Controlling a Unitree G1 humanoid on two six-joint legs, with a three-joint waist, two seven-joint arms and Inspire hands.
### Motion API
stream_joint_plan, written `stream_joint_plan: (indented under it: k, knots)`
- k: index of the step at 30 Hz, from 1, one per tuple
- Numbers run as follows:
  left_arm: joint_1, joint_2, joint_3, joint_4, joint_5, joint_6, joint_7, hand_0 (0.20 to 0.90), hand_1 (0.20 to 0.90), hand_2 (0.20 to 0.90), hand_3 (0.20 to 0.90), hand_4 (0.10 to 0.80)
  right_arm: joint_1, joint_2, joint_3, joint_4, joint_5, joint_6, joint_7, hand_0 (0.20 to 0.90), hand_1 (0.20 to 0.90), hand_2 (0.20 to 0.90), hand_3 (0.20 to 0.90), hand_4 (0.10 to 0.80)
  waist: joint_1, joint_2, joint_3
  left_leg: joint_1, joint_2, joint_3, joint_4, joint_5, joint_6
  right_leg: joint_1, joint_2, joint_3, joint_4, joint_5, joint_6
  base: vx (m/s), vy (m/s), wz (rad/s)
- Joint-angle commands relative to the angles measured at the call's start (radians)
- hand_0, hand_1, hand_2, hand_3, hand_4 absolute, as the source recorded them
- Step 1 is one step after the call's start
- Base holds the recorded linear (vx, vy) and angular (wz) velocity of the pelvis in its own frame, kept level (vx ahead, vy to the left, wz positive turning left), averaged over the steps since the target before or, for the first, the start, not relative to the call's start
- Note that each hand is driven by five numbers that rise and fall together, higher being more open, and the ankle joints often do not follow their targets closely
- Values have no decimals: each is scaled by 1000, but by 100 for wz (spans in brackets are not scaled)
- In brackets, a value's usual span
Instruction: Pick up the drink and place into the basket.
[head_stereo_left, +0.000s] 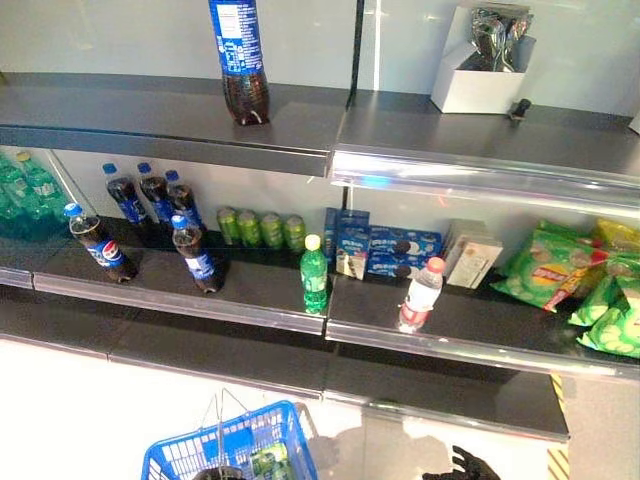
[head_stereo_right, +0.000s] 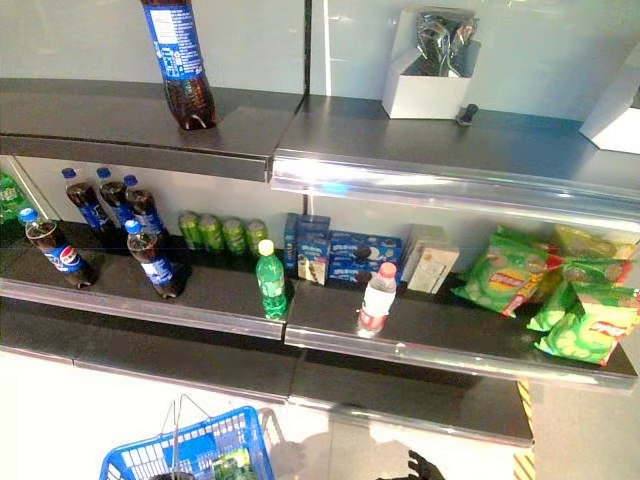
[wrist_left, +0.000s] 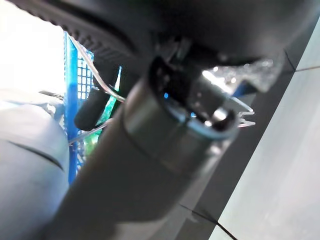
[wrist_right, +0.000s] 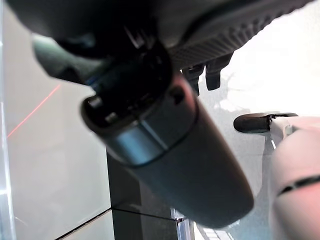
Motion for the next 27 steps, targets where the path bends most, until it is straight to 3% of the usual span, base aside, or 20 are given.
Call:
stream_joint_plan:
  k: [1,14,27]
  knots:
    - [-105,81,81,-52,-39,-113,-18,300,300,300,200,100,-60,-44,-35,44,-29,-35,6,900,900,900,900,800,22,-11,21,5,-40,47,-1,-37,29,15,-18,-6,11,5,24,0,0,0]
    - [-91,72,72,-73,-36,-134,-39,300,300,300,200,100,-46,-38,-36,39,-38,-56,14,900,900,900,900,800,22,-15,37,-18,-30,60,-1,-33,19,-9,-23,-11,4,13,31,9,-2,0]
    - [-138,53,32,-111,-73,-128,-21,300,300,300,200,100,-85,-42,1,21,-8,-64,-2,900,900,900,900,800,20,-7,99,-77,-26,57,-1,-20,18,-83,-23,5,4,29,30,-30,4,-2]
